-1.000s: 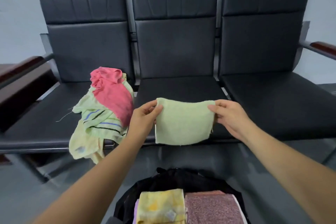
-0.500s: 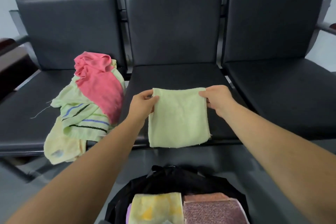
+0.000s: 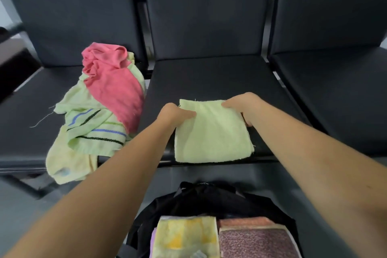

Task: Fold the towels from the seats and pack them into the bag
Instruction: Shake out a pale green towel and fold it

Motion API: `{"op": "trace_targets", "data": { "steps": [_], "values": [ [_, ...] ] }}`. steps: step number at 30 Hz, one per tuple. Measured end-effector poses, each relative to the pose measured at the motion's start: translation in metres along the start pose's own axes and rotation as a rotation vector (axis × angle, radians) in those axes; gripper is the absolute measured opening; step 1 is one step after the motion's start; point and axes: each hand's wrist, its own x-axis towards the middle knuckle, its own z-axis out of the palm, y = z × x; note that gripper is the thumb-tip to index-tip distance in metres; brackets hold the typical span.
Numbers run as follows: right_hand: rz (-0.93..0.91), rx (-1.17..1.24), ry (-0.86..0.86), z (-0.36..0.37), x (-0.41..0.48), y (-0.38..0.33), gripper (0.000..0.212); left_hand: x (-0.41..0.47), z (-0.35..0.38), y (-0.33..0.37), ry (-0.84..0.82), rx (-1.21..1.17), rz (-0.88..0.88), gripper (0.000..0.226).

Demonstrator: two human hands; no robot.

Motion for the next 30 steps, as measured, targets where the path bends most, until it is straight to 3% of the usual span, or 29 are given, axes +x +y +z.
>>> {"op": "trace_targets", "data": {
  "steps": [3, 6, 9, 14, 20, 25, 30],
  "values": [
    [0.053, 0.104, -0.018, 0.002, -0.011, 0.009, 0.058, -0.016, 0.000, -0.009, -0.069, -0.304, 0.109, 0.029],
    [0.044, 0.462, -0.118, -0.002, -0.039, 0.018, 0.041, -0.043, -0.007, -0.018, -0.140, -0.579, 0.163, 0.029],
    [-0.062, 0.694, -0.231, -0.007, -0.073, 0.029, 0.030, -0.074, -0.018, -0.021, -0.170, -0.700, 0.194, 0.029],
    [-0.138, 0.757, -0.338, -0.005, -0.132, 0.043, 0.027, -0.128, -0.040, -0.030, -0.171, -0.684, 0.237, 0.029],
    [-0.131, 0.654, -0.317, 0.011, -0.185, 0.085, 0.022, -0.181, -0.039, -0.083, -0.191, -0.614, 0.162, 0.030],
    [0.004, 0.571, -0.232, 0.051, -0.196, 0.141, 0.019, -0.217, -0.018, -0.140, -0.213, -0.437, 0.079, 0.025],
    [0.102, 0.407, -0.198, 0.096, -0.192, 0.197, 0.035, -0.224, 0.001, -0.194, -0.215, -0.306, -0.051, 0.032]
  ]
}}
